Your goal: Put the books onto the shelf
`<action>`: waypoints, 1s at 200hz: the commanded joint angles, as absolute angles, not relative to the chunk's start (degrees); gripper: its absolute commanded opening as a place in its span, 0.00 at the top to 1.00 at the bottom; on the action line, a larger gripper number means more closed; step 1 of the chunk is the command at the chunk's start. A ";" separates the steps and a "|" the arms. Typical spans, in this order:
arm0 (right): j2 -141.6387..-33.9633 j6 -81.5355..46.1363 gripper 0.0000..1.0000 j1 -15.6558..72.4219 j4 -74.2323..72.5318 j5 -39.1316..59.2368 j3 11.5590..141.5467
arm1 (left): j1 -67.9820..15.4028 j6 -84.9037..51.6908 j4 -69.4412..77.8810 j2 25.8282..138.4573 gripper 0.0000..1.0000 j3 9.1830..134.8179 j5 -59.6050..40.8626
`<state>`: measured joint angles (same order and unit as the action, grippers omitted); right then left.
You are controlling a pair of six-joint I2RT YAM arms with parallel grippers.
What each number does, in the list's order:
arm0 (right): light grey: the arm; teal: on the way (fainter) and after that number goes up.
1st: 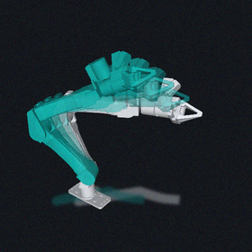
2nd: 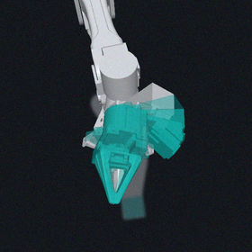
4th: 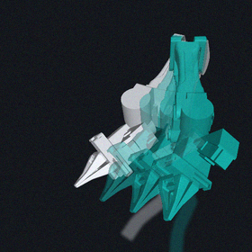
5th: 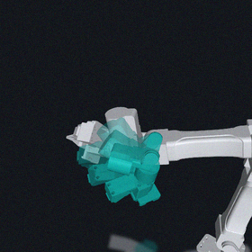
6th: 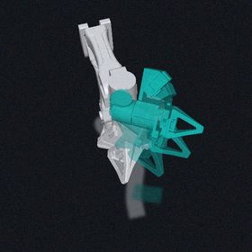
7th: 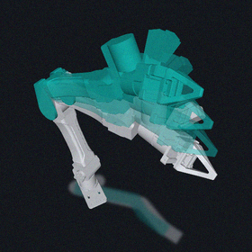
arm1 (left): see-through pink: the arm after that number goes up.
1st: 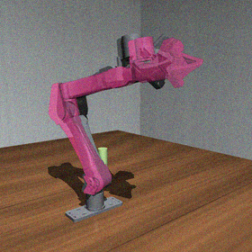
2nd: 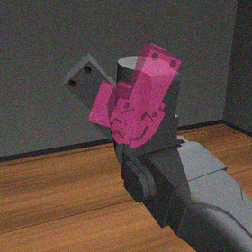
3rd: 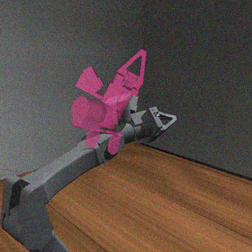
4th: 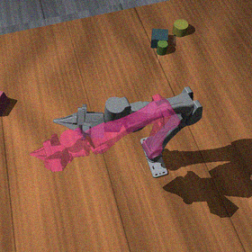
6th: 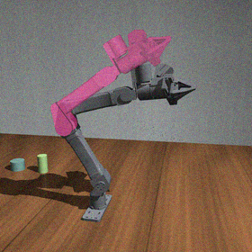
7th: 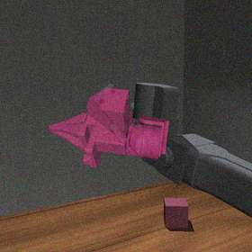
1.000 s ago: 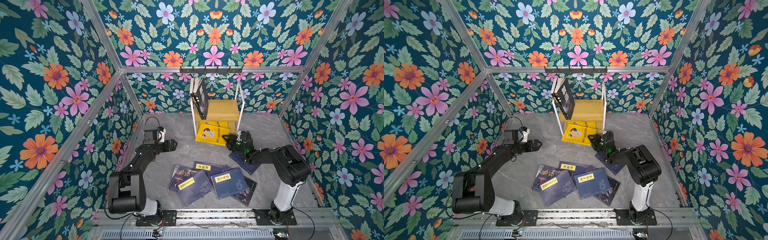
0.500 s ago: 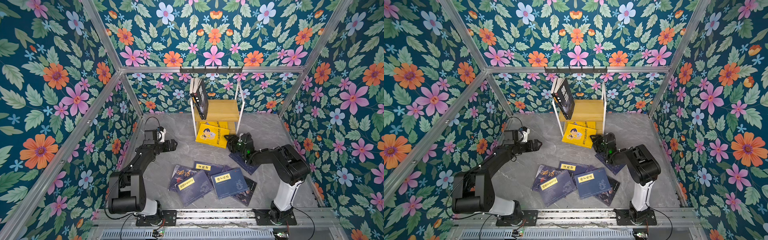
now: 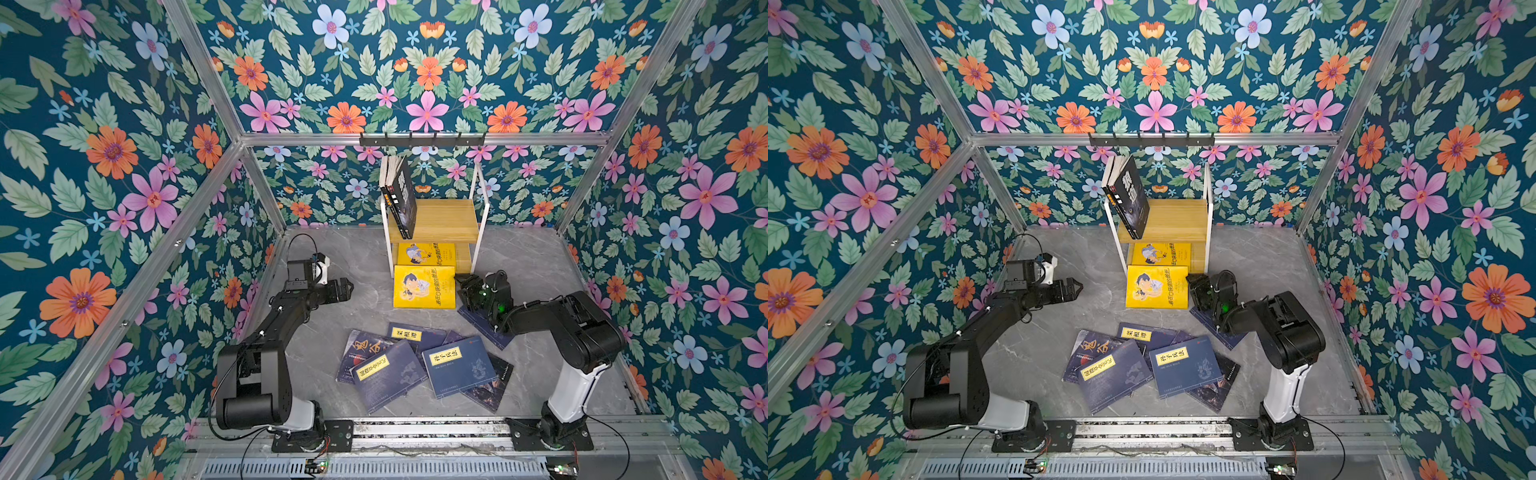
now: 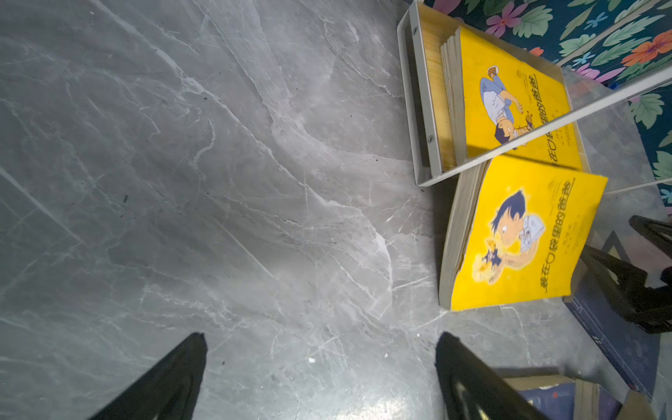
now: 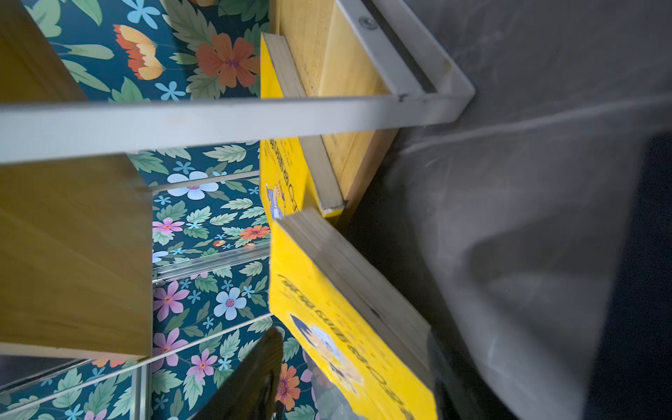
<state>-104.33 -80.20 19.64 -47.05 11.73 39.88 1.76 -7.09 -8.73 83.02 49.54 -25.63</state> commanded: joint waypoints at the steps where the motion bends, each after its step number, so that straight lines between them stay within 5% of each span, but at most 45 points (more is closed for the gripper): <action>1: -102.39 -77.57 0.37 19.63 -45.71 10.83 39.72 | 1.84 -6.86 -8.11 83.27 0.00 49.83 -26.11; 102: -98.38 -52.76 0.37 19.60 -23.70 16.98 46.45 | -9.10 -11.05 -9.09 88.44 0.15 50.15 -36.04; 200: -103.68 -51.32 0.39 19.86 -23.11 19.44 47.90 | -18.04 -30.40 -0.63 104.02 0.24 56.29 -42.20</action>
